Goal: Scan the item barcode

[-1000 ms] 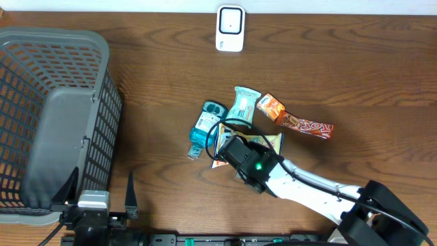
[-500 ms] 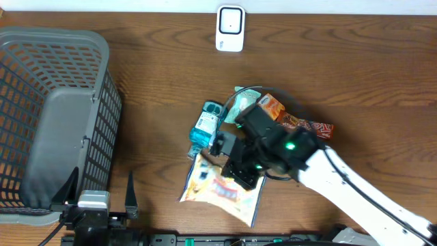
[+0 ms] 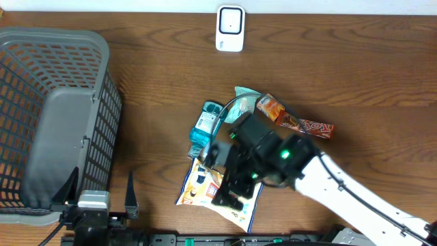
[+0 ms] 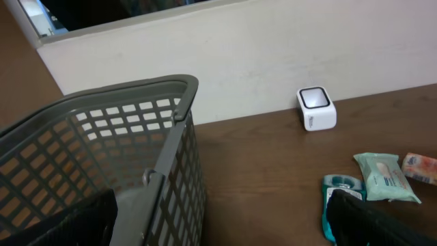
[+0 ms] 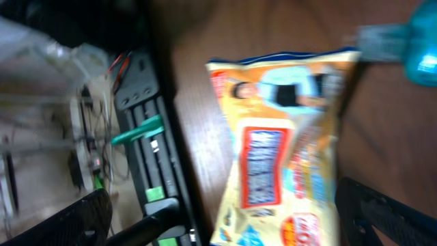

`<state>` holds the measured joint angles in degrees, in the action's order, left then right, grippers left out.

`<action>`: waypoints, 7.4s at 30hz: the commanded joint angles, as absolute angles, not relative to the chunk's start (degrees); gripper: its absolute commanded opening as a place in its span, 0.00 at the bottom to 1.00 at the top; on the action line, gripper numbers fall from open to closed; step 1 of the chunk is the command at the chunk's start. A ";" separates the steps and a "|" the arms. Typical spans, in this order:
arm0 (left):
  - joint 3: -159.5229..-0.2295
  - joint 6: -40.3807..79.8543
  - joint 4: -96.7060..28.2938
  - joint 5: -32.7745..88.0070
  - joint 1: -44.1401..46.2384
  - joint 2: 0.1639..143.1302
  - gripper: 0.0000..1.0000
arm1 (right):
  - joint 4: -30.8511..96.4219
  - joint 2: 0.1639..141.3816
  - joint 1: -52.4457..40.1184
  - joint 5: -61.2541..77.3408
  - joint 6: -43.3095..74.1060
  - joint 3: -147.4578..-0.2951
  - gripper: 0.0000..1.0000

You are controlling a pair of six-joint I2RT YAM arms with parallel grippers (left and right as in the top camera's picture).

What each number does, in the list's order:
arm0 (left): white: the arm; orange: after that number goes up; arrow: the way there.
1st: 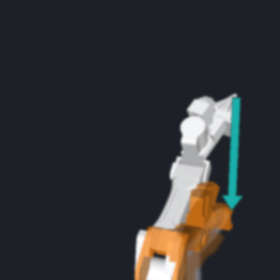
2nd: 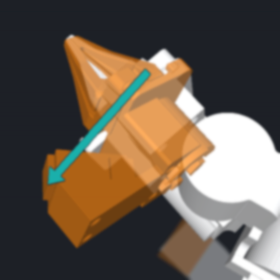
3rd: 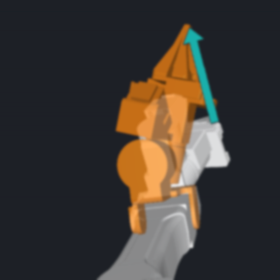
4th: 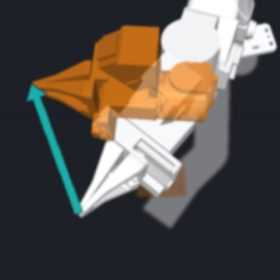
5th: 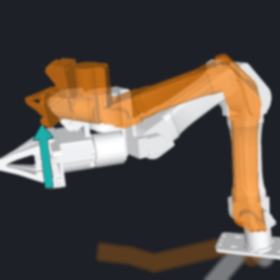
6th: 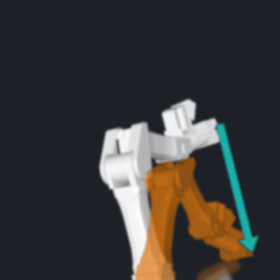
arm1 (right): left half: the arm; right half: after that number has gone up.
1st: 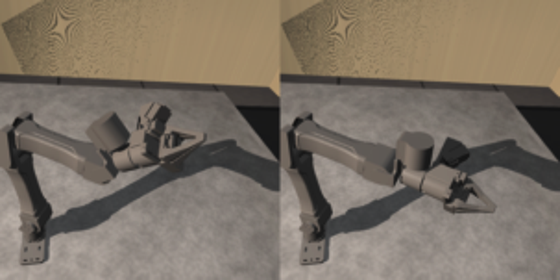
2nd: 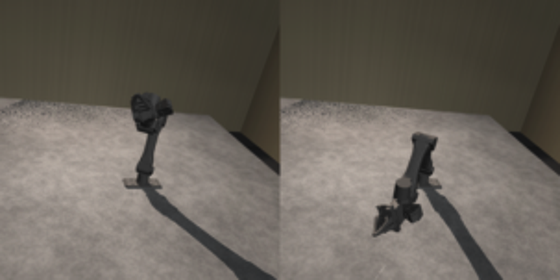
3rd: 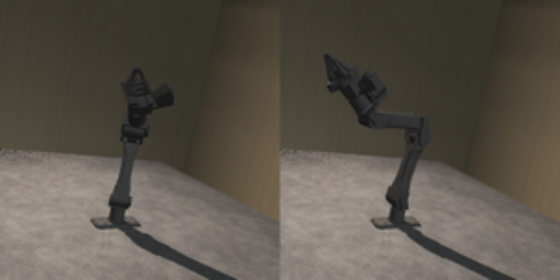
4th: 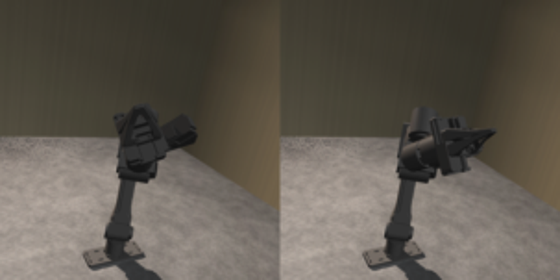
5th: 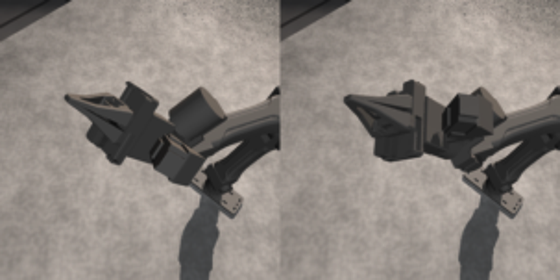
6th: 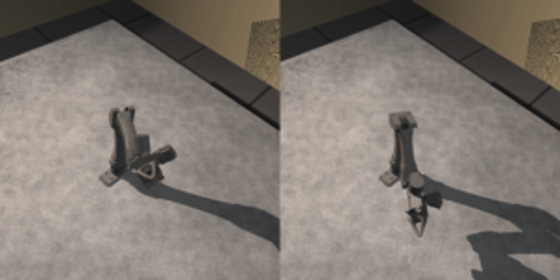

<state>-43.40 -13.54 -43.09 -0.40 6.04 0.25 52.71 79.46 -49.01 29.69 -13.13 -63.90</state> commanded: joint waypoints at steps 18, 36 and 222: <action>-43.44 -13.91 -42.85 -1.13 5.80 0.16 0.98 | 35.97 91.83 -69.43 -8.88 1.72 -53.67 0.99; -43.44 -13.91 -42.85 -1.13 5.80 0.16 0.98 | 46.35 101.82 -67.35 -4.97 4.21 -60.84 0.01; -43.33 -20.95 -43.44 -1.13 8.51 0.16 0.98 | 89.10 151.20 -9.78 -36.77 14.48 -177.82 0.01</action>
